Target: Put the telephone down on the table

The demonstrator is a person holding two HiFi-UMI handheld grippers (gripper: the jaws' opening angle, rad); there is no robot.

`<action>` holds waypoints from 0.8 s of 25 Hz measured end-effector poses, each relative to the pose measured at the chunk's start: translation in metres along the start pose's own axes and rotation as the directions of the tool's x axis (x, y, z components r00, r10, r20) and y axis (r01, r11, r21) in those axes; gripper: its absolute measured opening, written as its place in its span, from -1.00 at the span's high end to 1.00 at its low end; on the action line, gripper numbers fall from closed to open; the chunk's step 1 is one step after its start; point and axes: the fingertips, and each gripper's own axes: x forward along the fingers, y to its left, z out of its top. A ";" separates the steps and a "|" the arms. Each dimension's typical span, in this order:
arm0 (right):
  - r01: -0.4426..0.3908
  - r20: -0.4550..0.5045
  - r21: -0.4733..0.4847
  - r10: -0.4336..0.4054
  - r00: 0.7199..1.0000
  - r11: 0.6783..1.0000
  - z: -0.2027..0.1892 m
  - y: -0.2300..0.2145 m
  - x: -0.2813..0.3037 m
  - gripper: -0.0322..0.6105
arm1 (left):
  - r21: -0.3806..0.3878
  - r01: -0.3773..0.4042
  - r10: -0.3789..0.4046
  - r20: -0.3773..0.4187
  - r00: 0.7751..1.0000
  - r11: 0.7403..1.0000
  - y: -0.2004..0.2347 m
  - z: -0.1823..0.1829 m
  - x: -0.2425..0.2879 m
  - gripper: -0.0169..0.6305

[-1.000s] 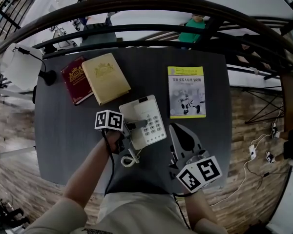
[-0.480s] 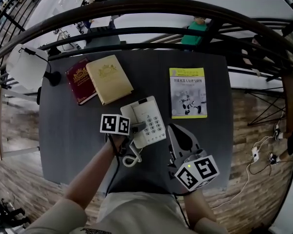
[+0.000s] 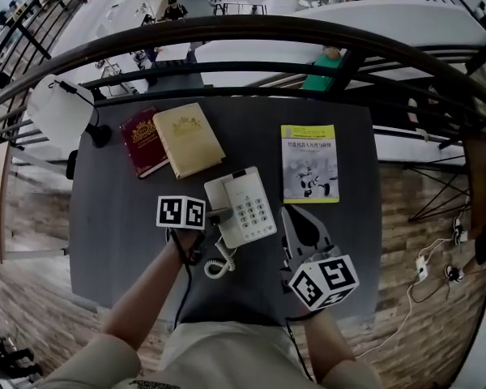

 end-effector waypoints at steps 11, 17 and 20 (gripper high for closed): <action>0.009 0.026 -0.065 -0.007 1.000 0.998 0.019 0.008 -0.012 0.89 | 0.118 -0.032 0.011 0.173 0.985 0.992 -0.039 0.011 -0.065 0.19; -0.003 0.072 -0.094 0.009 0.997 0.996 0.043 0.025 -0.024 0.89 | 0.175 -0.046 -0.012 0.317 0.948 0.984 -0.066 0.025 -0.118 0.53; -0.009 0.100 -0.111 0.020 0.995 0.994 0.057 0.036 -0.030 0.89 | 0.218 -0.039 -0.046 0.372 0.927 0.975 -0.083 0.032 -0.147 0.62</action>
